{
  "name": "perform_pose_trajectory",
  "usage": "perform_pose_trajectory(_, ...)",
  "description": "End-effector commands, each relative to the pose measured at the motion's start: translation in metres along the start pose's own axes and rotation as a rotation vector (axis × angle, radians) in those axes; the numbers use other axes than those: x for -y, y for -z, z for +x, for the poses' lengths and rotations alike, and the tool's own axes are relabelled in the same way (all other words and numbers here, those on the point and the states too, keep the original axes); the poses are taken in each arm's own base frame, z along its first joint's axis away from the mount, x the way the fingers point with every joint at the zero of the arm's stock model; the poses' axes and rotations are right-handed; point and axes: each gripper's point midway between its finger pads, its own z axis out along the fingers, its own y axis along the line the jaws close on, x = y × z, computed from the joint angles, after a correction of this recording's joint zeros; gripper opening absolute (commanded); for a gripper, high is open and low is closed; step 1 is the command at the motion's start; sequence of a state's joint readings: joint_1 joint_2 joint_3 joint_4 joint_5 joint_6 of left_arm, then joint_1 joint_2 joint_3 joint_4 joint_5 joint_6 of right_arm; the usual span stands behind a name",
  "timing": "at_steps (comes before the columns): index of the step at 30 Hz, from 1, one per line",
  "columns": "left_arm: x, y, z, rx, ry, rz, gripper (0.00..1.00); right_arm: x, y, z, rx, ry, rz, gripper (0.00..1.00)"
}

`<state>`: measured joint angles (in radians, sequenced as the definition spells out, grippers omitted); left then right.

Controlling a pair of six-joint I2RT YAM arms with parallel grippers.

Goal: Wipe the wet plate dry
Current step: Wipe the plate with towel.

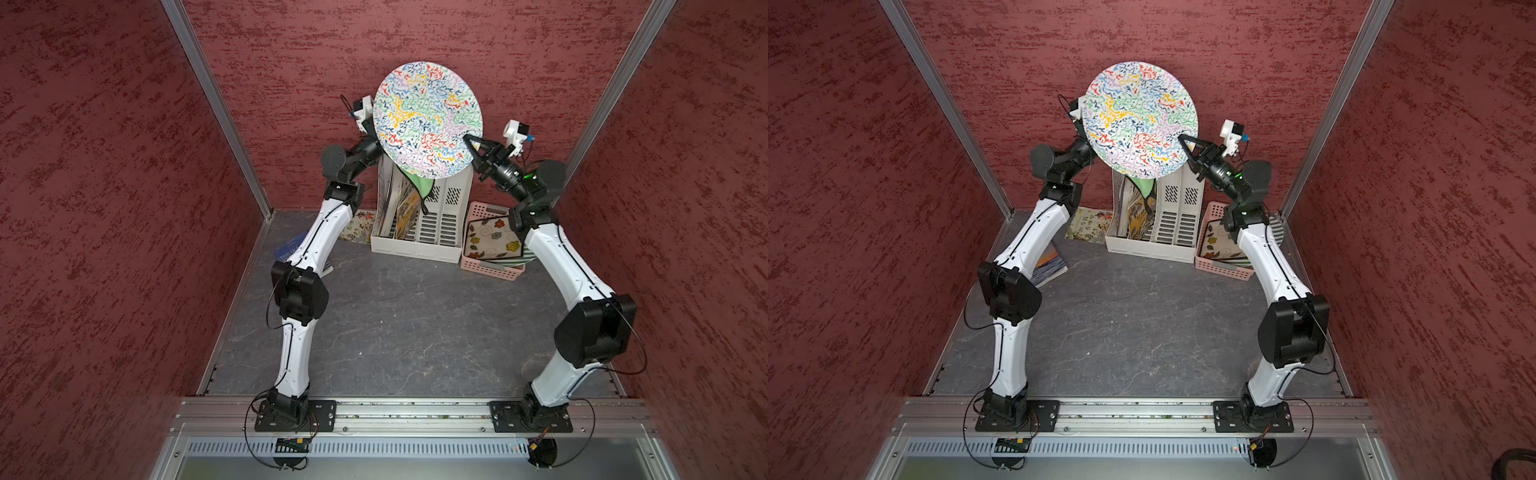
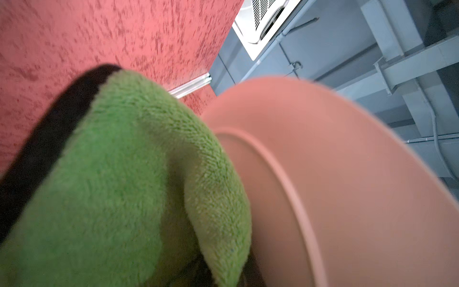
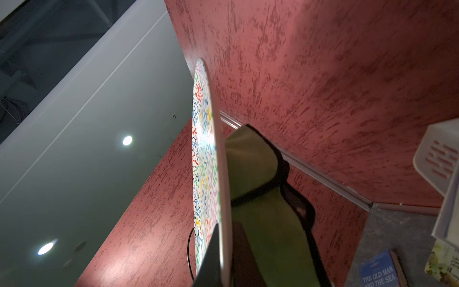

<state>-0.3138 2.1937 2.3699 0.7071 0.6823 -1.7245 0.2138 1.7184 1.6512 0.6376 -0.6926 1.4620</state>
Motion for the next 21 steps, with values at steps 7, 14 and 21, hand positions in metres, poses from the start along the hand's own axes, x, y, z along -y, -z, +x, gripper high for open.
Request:
perform_pose_trajectory(7,0.049,-0.033,0.083,-0.154,0.045,0.225,0.0,-0.015,-0.012,-0.048,0.159,0.076,-0.026,0.0)
perform_pose_trajectory(14,0.028,0.011,0.107,-0.104,0.04,0.101,0.0,-0.006,0.039,-0.105,0.324,0.181,0.108,0.0)
perform_pose_trajectory(21,0.036,0.089,0.065,-0.021,-0.206,-0.185,0.0,0.029,0.088,-0.048,0.224,0.187,0.318,0.0)
